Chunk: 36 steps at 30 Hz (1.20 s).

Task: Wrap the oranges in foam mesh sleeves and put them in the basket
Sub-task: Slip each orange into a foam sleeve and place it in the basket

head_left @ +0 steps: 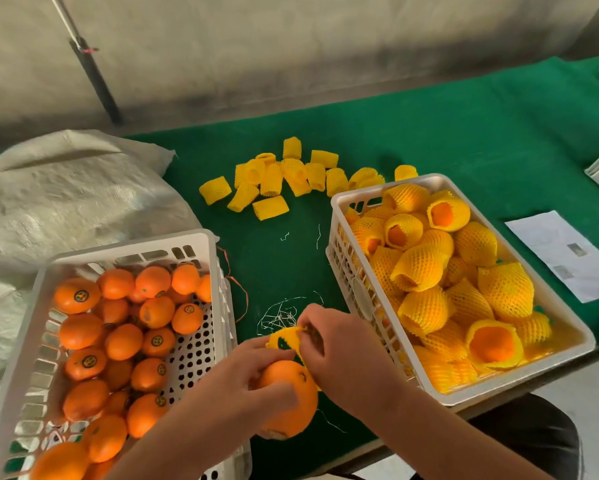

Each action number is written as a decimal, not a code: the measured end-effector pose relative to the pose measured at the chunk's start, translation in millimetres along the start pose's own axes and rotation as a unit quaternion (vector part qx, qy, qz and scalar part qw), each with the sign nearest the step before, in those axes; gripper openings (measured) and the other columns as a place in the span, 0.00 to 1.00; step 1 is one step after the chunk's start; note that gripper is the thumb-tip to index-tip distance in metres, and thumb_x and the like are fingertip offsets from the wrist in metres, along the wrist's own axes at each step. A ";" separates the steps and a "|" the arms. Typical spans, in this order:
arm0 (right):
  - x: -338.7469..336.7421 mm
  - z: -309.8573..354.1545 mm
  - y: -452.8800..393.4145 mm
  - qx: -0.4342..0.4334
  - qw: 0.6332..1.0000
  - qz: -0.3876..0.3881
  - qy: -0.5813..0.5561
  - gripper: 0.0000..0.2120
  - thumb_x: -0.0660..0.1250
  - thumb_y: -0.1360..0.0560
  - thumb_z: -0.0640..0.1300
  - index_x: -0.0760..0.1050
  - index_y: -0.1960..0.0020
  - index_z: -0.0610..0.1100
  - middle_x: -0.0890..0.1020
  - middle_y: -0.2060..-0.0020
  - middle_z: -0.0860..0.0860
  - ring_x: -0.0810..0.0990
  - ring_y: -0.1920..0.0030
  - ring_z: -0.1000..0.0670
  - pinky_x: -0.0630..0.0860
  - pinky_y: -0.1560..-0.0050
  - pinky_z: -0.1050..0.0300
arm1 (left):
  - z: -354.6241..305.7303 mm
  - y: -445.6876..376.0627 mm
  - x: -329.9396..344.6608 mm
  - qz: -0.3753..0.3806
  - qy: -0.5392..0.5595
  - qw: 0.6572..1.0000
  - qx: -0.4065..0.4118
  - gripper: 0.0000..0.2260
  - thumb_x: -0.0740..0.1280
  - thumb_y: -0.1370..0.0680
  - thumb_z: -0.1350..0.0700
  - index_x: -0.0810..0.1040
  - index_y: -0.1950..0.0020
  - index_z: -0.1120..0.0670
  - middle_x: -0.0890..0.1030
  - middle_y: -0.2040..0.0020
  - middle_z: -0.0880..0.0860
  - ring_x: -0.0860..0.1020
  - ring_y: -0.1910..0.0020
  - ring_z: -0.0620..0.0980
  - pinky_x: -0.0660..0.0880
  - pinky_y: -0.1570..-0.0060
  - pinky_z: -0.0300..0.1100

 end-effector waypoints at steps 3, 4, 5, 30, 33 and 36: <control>-2.1 -2.2 1.9 0.024 0.999 -0.018 -0.035 0.06 0.66 0.17 0.49 0.71 0.52 0.56 0.76 0.63 0.60 0.78 0.54 0.57 0.76 0.56 0.66 | 15.4 -11.2 7.9 0.005 0.103 0.991 -0.091 0.20 0.75 0.38 0.41 0.81 0.46 0.40 0.74 0.41 0.47 0.79 0.48 0.54 0.82 0.65 0.39; -3.7 -3.7 2.6 0.030 0.999 -0.025 -0.037 0.08 0.66 0.18 0.47 0.69 0.52 0.57 0.75 0.62 0.60 0.77 0.55 0.56 0.76 0.56 0.63 | 21.9 -15.2 5.6 -0.012 0.113 0.986 -0.119 0.18 0.76 0.32 0.46 0.79 0.44 0.42 0.72 0.44 0.51 0.79 0.50 0.56 0.83 0.66 0.41; -5.4 -4.4 3.4 0.026 0.999 -0.028 -0.023 0.11 0.66 0.18 0.44 0.67 0.52 0.58 0.74 0.59 0.61 0.77 0.54 0.55 0.77 0.55 0.61 | 29.3 -16.0 1.9 -0.031 0.116 0.982 -0.143 0.17 0.76 0.26 0.51 0.76 0.40 0.45 0.71 0.47 0.53 0.78 0.52 0.57 0.82 0.70 0.41; 28.6 -11.9 15.9 0.029 0.995 0.091 -0.018 0.24 0.71 0.20 0.48 0.66 0.28 0.55 0.58 0.28 0.61 0.79 0.52 0.57 0.75 0.55 0.75 | 10.9 -9.7 -18.0 -0.173 0.030 0.984 0.000 0.28 0.66 0.37 0.29 0.80 0.44 0.44 0.81 0.49 0.49 0.84 0.56 0.49 0.80 0.66 0.36; 30.0 -9.5 19.2 0.014 0.994 0.103 -0.015 0.28 0.72 0.21 0.49 0.62 0.27 0.56 0.55 0.26 0.60 0.79 0.50 0.54 0.75 0.51 0.74 | 10.4 -9.2 -17.3 -0.164 0.005 0.986 0.004 0.29 0.67 0.37 0.28 0.79 0.43 0.43 0.81 0.50 0.49 0.84 0.57 0.49 0.80 0.66 0.37; 28.0 -5.9 20.6 -0.001 0.995 0.098 -0.012 0.28 0.72 0.21 0.49 0.61 0.27 0.57 0.55 0.26 0.61 0.78 0.51 0.55 0.70 0.56 0.81 | 12.9 -10.8 -16.0 -0.149 0.002 0.989 -0.006 0.32 0.67 0.36 0.28 0.79 0.40 0.46 0.82 0.50 0.50 0.85 0.56 0.48 0.81 0.65 0.38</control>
Point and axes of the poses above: each hand's wrist, its own y-axis away from the middle knuckle, its own x-axis out of the palm, z = x × y, the point moved 9 cm from there along -y, towards the middle knuckle
